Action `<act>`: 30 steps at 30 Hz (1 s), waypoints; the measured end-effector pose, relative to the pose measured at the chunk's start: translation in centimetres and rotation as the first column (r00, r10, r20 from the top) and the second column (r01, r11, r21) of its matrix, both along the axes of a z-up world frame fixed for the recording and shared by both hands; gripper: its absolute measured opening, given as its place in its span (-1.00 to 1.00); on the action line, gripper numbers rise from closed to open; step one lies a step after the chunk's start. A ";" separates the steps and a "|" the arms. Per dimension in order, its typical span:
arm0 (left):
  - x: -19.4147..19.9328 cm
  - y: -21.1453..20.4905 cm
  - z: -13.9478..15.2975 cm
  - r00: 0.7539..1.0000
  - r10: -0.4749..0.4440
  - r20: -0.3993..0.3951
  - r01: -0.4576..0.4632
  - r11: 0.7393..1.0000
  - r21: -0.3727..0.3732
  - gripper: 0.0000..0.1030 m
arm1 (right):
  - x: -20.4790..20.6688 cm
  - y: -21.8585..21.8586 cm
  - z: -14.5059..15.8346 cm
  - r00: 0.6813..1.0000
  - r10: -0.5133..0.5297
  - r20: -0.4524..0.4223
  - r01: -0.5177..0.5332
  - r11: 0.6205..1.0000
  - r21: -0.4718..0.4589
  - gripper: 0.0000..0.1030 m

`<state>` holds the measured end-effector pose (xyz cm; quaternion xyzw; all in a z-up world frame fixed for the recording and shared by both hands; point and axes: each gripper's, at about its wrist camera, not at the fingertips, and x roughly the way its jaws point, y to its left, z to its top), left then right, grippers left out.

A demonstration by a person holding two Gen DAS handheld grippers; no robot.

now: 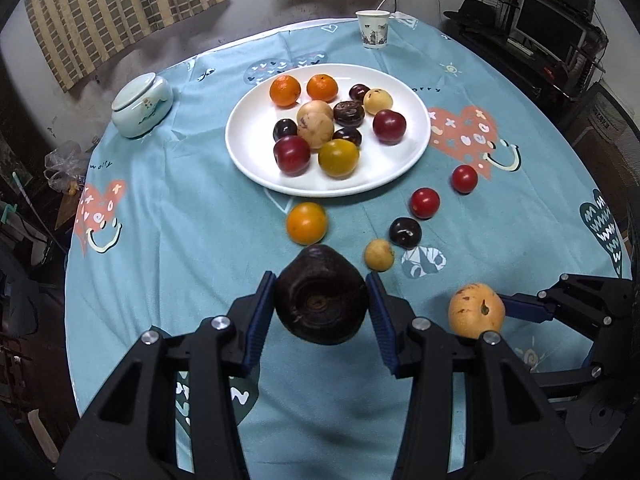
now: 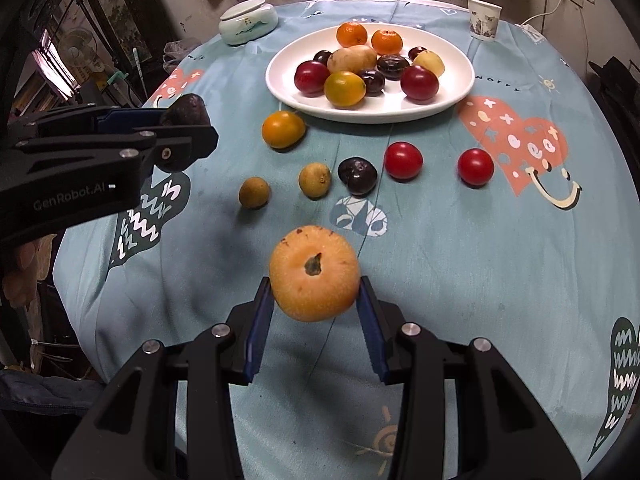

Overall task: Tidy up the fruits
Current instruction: 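Carry the dark brown fruit and tan pear onto the plate and open both tools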

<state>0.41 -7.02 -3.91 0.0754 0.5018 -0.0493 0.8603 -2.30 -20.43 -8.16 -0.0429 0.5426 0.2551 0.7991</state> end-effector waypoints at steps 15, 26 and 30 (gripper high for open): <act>2.0 -0.9 -1.1 0.999 -0.033 -0.040 0.033 0.999 0.003 -0.09 | 1.3 -0.7 -1.2 0.999 -0.007 -0.043 0.007 1.000 -0.002 -0.18; 6.0 1.4 -0.2 1.000 0.008 -0.015 -0.009 0.998 -0.067 -0.09 | 6.4 -1.7 2.6 0.998 -0.034 0.052 0.031 0.998 0.053 -0.18; 6.4 2.3 -0.4 1.000 0.022 -0.018 -0.024 0.996 -0.082 -0.09 | 6.6 -1.7 2.8 0.998 -0.025 0.051 0.022 0.999 0.049 -0.18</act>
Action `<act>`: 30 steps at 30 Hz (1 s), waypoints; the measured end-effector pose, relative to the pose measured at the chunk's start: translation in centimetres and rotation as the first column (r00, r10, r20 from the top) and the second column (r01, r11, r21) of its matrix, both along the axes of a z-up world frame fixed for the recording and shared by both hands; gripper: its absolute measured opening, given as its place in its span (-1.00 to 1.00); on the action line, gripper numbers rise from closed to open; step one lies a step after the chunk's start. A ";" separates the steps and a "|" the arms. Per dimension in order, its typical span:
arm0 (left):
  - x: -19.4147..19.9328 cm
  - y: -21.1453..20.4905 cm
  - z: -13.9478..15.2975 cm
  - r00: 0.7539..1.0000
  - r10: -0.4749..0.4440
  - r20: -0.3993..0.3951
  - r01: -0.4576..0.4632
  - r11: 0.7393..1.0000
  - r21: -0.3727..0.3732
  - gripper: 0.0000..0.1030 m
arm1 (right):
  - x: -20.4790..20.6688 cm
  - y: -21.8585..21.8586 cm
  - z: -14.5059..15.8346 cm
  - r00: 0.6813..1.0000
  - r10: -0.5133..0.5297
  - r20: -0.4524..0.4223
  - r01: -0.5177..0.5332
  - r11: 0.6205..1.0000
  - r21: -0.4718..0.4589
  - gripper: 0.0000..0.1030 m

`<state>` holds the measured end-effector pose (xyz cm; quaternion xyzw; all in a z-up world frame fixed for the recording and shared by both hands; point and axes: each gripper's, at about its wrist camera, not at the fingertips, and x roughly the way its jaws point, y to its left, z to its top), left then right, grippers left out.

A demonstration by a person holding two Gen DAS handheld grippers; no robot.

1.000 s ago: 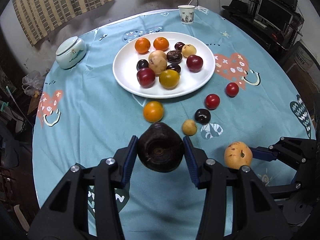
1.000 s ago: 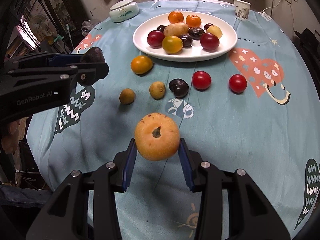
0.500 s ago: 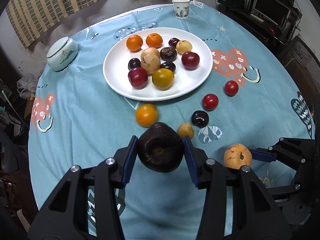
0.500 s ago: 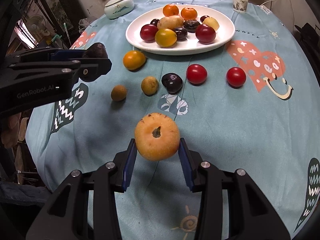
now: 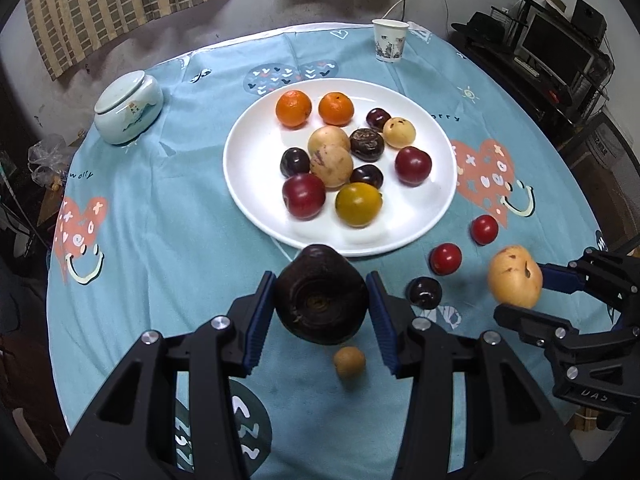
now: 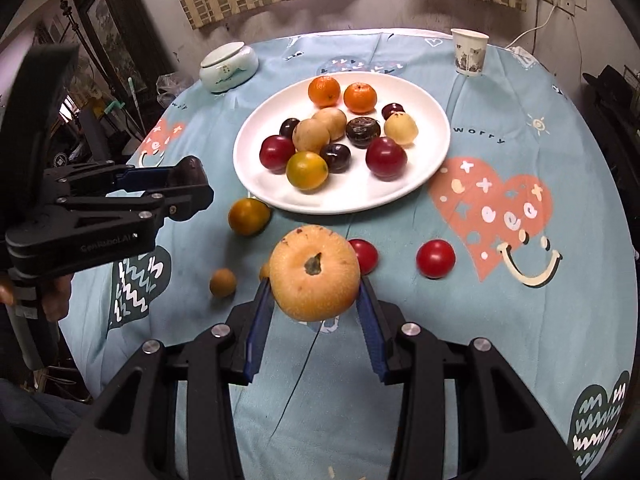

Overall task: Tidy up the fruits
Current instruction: 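Carry the dark brown fruit and tan pear onto the plate and open both tools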

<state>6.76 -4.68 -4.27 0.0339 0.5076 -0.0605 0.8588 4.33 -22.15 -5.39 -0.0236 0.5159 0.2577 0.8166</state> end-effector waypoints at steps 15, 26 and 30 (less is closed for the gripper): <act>-4.9 4.4 -2.8 0.993 0.067 -0.093 -0.069 0.997 -0.019 -0.09 | -4.9 -1.8 -3.1 0.993 -0.019 -0.114 0.012 0.998 -0.054 -0.18; -7.6 1.9 -3.4 0.994 -0.008 -0.107 0.005 1.000 -0.025 -0.09 | -7.3 -0.8 -3.7 0.991 0.002 -0.132 -0.007 0.999 -0.035 -0.18; -7.1 1.3 -3.1 0.994 -0.023 -0.103 0.021 1.000 -0.022 -0.09 | -7.3 -0.7 -4.0 0.990 0.004 -0.139 -0.009 0.999 -0.034 -0.18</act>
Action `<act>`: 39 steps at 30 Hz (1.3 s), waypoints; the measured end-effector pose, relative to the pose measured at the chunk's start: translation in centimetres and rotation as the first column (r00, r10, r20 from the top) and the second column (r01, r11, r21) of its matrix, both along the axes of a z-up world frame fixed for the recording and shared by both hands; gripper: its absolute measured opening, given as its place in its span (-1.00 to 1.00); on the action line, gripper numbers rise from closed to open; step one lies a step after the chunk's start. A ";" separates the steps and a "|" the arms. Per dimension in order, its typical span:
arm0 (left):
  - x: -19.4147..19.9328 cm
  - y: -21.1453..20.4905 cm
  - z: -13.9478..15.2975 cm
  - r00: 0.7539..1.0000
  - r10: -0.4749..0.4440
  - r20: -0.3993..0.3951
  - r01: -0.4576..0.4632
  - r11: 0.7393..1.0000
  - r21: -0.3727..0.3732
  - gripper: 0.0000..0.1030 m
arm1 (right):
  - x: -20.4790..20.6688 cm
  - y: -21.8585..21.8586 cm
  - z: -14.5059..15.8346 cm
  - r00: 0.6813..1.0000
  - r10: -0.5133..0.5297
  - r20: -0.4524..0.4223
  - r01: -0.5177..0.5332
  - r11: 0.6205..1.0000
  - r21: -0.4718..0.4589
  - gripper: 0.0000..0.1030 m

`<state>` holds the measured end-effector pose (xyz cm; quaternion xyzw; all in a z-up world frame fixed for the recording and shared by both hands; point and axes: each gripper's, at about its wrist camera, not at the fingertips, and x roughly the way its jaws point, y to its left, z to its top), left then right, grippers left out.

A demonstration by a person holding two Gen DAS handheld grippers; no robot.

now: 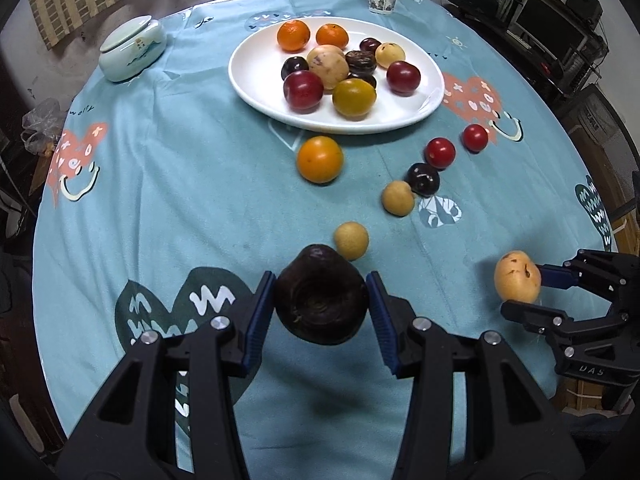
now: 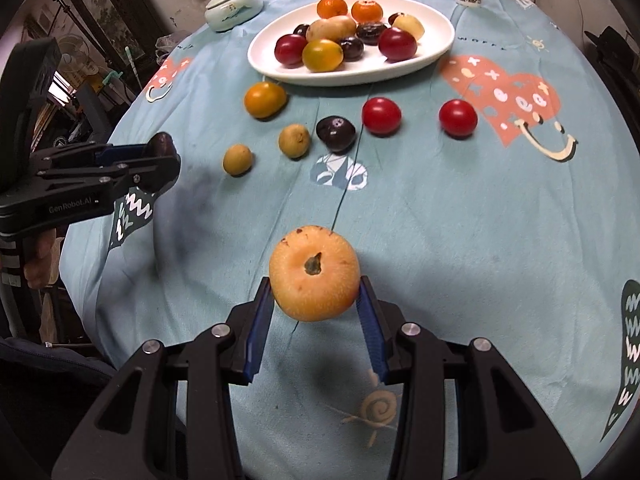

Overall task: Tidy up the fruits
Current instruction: 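Carry the dark brown fruit and tan pear onto the plate and open both tools, then withdraw both open tools from the plate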

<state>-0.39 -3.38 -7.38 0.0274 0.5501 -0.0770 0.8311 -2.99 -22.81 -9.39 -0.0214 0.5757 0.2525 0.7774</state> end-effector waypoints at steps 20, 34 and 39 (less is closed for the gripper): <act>20.2 -0.6 2.6 0.990 0.087 0.111 -0.087 0.996 -0.009 -0.10 | 20.5 5.0 3.6 0.972 -0.048 0.228 0.050 0.999 -0.001 -0.16; 13.3 4.7 1.1 0.999 -0.026 0.042 0.025 1.000 0.014 -0.04 | 19.4 3.9 4.1 0.962 0.012 0.271 -0.008 1.000 -0.014 0.30; 11.4 3.8 -2.2 0.996 -0.094 -0.008 0.094 0.995 -0.021 -0.04 | 17.1 4.2 3.5 0.975 0.017 0.222 -0.021 1.000 0.014 0.30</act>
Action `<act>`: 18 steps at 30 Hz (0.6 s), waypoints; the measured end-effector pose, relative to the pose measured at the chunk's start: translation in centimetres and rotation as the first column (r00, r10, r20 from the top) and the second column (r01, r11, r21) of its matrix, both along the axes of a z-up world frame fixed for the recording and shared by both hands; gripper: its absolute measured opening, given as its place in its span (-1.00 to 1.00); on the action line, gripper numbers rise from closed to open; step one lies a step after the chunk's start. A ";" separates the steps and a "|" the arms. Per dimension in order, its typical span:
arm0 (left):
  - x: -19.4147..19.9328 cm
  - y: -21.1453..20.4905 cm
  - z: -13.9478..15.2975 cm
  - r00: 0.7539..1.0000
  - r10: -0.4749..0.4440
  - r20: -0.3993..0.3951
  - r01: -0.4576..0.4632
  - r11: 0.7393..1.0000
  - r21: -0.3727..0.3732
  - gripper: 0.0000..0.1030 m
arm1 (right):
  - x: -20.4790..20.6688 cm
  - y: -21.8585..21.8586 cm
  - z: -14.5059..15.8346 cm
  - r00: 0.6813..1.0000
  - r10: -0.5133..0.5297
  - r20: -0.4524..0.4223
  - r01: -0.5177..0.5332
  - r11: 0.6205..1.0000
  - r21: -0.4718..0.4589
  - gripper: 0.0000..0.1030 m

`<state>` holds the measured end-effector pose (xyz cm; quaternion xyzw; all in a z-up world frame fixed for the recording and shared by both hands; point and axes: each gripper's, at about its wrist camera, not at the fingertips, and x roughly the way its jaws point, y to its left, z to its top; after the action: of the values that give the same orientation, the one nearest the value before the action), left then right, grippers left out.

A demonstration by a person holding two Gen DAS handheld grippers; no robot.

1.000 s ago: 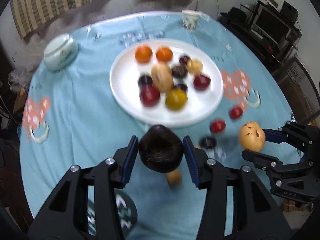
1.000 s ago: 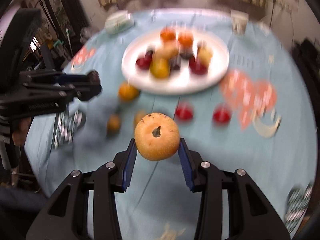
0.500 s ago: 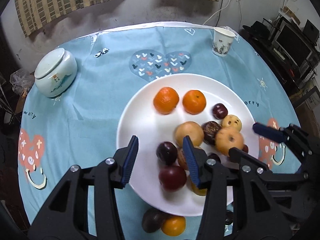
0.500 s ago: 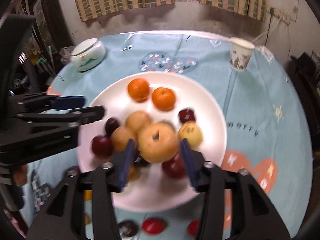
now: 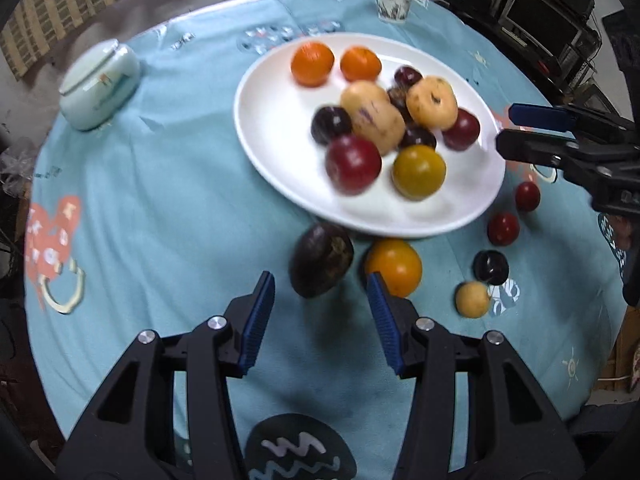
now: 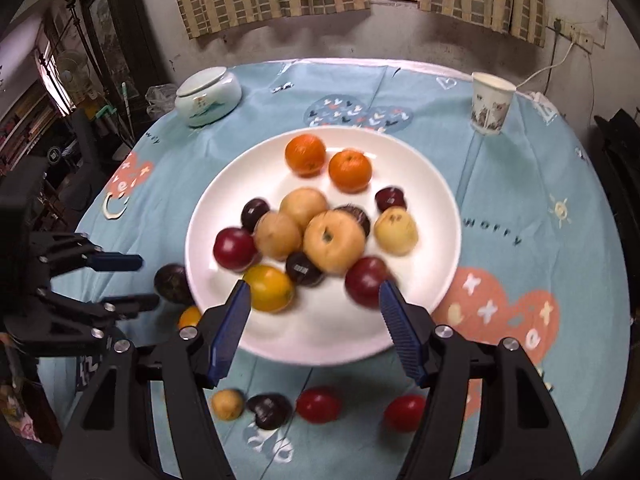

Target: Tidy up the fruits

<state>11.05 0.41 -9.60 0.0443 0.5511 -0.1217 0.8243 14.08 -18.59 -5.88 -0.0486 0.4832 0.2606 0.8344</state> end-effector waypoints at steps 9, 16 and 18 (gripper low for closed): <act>1.6 -0.1 -1.6 0.999 0.024 -0.047 -0.029 0.995 -0.096 -0.51 | -2.5 -0.6 -0.9 0.999 -0.010 -0.049 0.010 1.000 0.001 0.30; 1.5 -0.5 4.6 0.998 -0.022 0.058 0.032 0.981 -0.190 -0.53 | -2.3 -0.9 -1.0 0.997 -0.063 -0.045 0.064 0.998 0.005 0.30; 2.5 -0.9 5.4 0.998 -0.010 0.067 0.024 0.975 -0.223 -0.53 | -2.0 -0.7 -0.6 0.997 -0.072 -0.035 0.073 0.997 0.017 0.30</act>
<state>13.54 -0.53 -4.25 -0.0398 0.5063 -0.1883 0.8406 12.04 -19.30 -6.53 -0.0189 0.4965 0.2355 0.8352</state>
